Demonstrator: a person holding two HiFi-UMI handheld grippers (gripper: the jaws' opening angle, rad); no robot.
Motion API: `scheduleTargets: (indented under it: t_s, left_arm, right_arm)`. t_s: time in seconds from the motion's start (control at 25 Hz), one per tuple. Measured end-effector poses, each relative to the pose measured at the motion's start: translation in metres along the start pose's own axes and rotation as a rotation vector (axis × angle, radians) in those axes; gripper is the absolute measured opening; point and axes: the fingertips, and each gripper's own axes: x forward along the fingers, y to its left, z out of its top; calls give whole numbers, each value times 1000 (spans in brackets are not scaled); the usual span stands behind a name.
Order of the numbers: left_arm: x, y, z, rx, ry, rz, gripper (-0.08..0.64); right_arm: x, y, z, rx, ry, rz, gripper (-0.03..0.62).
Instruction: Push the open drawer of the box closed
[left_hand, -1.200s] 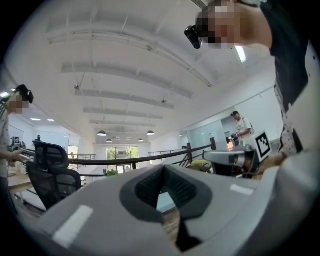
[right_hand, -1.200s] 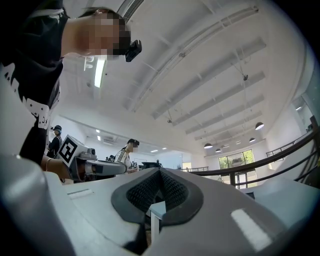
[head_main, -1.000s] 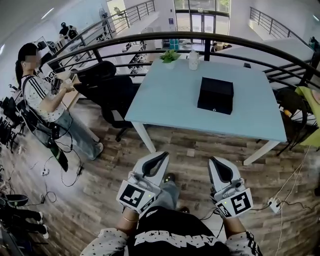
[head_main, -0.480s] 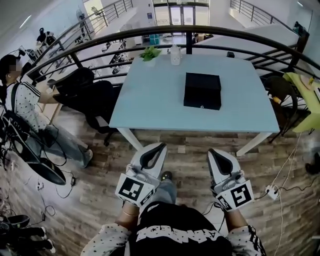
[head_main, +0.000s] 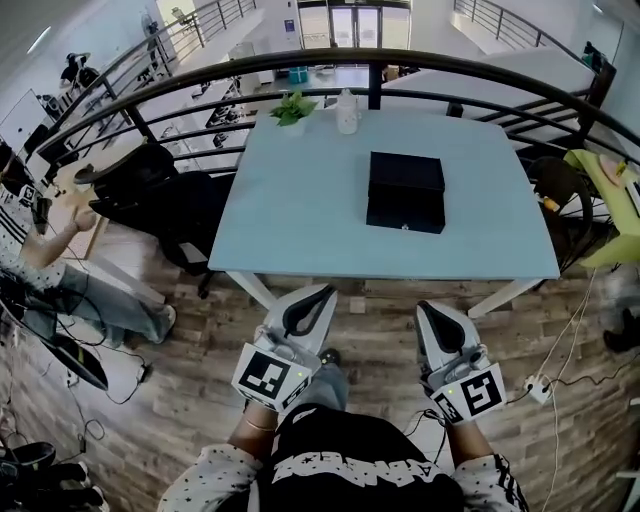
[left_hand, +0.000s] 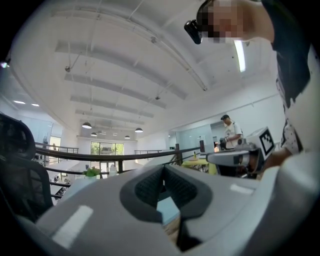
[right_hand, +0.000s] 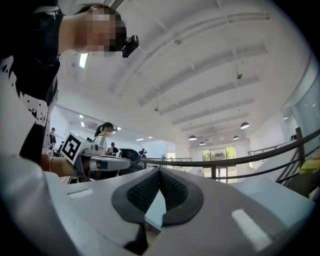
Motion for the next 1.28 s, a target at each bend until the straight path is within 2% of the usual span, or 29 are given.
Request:
scheduleTargets:
  t_s: [0.48, 0.88, 1.12, 1.28]
  left_arm:
    - [56, 67, -19, -22, 21, -52, 0]
    - [120, 118, -30, -33, 12, -120, 0]
    - [161, 140, -39, -26, 21, -203, 0]
    - [183, 164, -46, -7, 36, -230, 0]
  right_arm:
    - [72, -33, -23, 9, 48, -43, 2]
    - [116, -65, -38, -26, 94, -128, 2]
    - [138, -90, -47, 16, 130, -224, 2]
    - [159, -104, -55, -6, 154, -258, 2]
